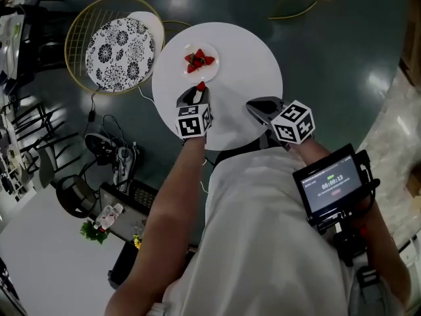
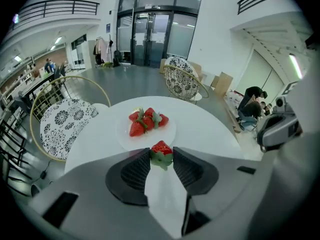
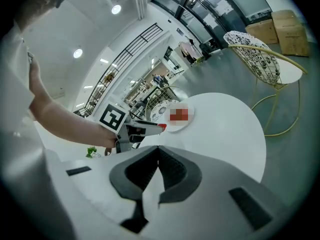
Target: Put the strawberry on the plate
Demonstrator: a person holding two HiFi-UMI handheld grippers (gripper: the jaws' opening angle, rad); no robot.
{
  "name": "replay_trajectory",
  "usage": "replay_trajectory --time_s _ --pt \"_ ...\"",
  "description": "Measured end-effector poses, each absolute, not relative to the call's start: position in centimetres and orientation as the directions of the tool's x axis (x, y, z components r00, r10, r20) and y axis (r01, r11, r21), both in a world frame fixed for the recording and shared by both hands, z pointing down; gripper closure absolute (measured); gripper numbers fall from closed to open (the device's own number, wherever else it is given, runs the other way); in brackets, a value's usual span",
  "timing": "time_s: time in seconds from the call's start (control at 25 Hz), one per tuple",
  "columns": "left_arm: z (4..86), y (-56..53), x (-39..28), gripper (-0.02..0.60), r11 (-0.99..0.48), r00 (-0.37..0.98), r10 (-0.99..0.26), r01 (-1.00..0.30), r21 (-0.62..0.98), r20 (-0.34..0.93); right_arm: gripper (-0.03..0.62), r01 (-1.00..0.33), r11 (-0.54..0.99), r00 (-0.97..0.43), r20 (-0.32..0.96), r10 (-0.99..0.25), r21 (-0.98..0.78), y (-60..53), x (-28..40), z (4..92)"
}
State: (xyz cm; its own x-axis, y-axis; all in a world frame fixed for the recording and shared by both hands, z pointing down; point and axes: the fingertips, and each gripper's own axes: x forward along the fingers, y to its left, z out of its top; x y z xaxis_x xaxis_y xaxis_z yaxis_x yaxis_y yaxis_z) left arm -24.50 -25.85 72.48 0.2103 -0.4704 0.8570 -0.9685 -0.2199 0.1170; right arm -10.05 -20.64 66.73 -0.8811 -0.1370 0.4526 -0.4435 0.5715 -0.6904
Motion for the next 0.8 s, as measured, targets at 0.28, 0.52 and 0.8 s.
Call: replay_trajectory --time_s 0.28,0.52,0.8 --pt "72.7 -28.7 -23.2 0.448 -0.273 0.247 -0.463 -0.953 0.128 0.851 0.586 -0.465 0.550 -0.873 0.463 -0.153 -0.694 -20.4 -9.5 66.9" --pt "74.3 -30.0 -24.0 0.448 -0.269 0.218 -0.432 -0.957 0.106 0.875 0.586 -0.492 0.525 -0.862 0.476 -0.177 -0.695 -20.5 -8.6 67.3" --pt "75.5 -30.6 -23.6 0.446 -0.256 0.234 -0.411 -0.957 0.134 0.881 0.586 -0.504 0.514 -0.855 0.486 -0.182 -0.694 -20.4 -7.9 67.6"
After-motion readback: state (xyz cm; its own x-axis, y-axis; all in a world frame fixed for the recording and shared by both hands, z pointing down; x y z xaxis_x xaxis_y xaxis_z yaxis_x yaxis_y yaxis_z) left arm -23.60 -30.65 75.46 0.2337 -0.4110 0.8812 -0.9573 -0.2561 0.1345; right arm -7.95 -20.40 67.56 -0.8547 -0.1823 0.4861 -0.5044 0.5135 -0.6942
